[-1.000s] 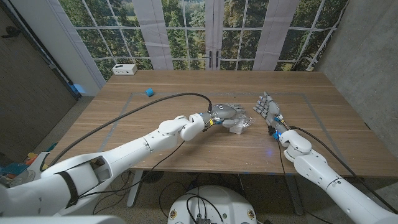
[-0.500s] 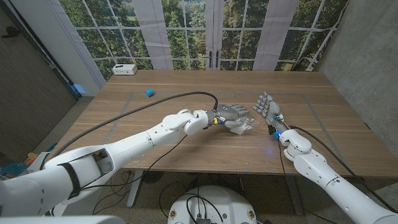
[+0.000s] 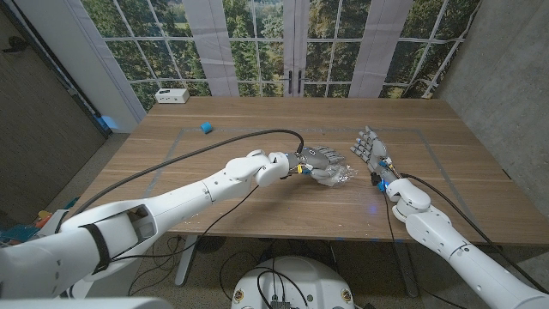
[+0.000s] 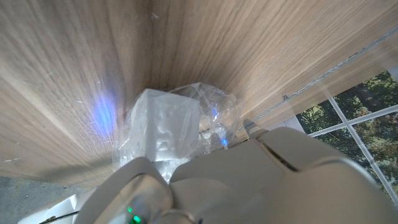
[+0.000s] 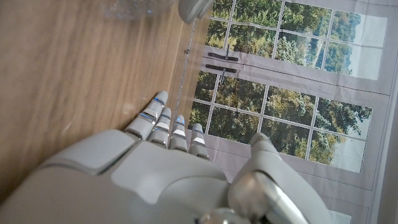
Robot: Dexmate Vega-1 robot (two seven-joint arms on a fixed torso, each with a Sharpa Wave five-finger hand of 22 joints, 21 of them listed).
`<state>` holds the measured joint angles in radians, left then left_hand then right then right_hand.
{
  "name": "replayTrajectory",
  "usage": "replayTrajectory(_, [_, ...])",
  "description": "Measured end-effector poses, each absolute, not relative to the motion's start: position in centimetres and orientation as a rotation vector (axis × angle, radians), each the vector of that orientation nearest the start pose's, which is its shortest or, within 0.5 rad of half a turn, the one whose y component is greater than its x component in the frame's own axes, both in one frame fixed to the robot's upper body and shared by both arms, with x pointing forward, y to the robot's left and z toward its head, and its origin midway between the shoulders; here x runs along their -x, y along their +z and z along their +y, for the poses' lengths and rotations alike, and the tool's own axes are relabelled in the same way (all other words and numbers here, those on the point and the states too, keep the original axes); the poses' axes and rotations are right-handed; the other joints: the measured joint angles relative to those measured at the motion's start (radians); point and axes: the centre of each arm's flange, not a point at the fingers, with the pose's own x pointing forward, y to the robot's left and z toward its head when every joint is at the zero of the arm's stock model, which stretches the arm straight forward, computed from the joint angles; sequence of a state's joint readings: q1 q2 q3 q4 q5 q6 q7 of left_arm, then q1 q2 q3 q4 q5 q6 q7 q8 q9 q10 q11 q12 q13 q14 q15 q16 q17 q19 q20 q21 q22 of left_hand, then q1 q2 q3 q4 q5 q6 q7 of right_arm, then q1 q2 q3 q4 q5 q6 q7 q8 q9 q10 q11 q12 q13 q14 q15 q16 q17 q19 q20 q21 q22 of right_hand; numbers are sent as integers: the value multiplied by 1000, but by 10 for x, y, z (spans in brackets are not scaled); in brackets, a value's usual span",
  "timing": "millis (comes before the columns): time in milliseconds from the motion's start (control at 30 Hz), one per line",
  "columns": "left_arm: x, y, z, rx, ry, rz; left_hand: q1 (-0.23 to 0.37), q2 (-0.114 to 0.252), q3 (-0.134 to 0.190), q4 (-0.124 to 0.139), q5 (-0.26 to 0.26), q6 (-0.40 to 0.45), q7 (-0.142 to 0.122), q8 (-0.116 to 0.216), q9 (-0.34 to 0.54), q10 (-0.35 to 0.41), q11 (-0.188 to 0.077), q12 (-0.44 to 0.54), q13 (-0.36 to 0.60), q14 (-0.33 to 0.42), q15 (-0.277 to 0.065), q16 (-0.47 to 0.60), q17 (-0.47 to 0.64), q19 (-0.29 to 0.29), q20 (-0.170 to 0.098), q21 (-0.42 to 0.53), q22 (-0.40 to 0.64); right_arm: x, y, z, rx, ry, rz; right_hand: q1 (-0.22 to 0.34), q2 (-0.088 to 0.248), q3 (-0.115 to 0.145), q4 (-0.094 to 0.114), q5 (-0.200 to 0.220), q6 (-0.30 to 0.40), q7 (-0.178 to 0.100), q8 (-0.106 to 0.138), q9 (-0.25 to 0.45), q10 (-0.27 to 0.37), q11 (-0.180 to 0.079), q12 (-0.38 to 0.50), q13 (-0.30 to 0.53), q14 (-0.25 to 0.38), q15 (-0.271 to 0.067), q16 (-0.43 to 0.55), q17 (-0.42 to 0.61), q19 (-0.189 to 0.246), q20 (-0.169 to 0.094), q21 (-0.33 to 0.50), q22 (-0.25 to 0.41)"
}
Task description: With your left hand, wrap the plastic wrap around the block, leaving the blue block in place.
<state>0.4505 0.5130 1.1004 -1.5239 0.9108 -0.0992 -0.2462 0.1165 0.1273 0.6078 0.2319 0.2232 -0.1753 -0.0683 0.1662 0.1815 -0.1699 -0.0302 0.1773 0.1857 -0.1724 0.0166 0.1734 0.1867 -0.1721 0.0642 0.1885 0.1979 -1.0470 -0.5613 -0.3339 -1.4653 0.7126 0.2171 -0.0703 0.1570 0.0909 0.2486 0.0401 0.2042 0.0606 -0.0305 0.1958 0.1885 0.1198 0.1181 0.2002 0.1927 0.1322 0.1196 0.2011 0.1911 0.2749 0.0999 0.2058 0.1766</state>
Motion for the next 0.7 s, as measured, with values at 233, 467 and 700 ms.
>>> replayTrajectory(233, [-600, -69, 5, -1938, -532, -837, -52, -31, 0, 0, 0, 2, -23, 15, 0, 0, 0, 21, 0, 0, 26, 21, -1, 0, 27, 20, 0, -621, -101, -297, -113, 159, -455, 0, 0, 0, 0, 0, 0, 0, 0, 0, 0, 0, 0, 0, 0, 0, 0, 0, 0, 0, 0, 0])
replayTrajectory(467, [-594, -65, 15, -1837, -416, -916, -66, -40, -56, -56, -7, 24, -40, 42, -4, 36, 12, 70, 3, 3, 36, 31, -12, 2, 81, 31, -2, -621, -100, -296, -110, 163, -459, 0, 0, 0, 0, 0, 0, 0, 0, 0, 0, 0, 0, 0, 0, 0, 0, 0, 0, 0, -5, 0])
replayTrajectory(700, [-587, -59, 22, -1734, -345, -992, -47, -33, -25, -119, -20, 169, -30, 63, -2, 154, 30, 101, 12, 67, 51, 31, -13, 0, 118, 41, -3, -621, -100, -296, -109, 166, -461, 0, 0, 0, 0, 0, 0, 0, 0, 0, 0, 0, 0, 0, 0, 0, 0, 0, 0, 0, -6, 0])
